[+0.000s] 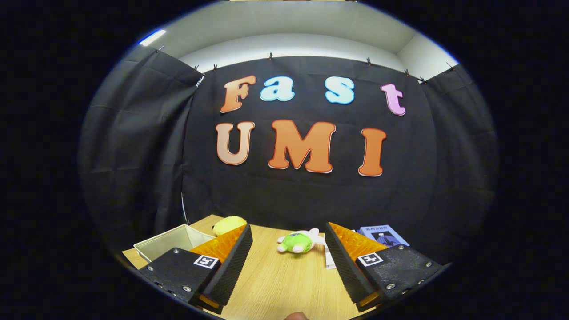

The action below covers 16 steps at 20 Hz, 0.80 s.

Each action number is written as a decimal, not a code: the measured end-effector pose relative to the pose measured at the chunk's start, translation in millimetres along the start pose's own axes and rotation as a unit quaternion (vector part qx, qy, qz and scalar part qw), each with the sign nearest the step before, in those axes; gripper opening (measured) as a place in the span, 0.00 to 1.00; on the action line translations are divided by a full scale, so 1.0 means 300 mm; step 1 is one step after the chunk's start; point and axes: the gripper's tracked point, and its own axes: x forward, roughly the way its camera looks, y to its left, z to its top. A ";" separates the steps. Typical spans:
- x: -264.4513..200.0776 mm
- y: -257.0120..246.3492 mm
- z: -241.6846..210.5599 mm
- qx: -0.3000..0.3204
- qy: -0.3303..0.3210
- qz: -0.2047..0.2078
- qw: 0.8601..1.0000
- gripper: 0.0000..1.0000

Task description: Open the storage box then place both shoes into the box .Put the left shoe in first, then the right shoe, with the right side of both shoes facing outward in a uniform manner.

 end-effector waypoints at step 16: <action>-0.233 -0.271 0.121 -0.001 -0.124 -0.042 0.991 0.98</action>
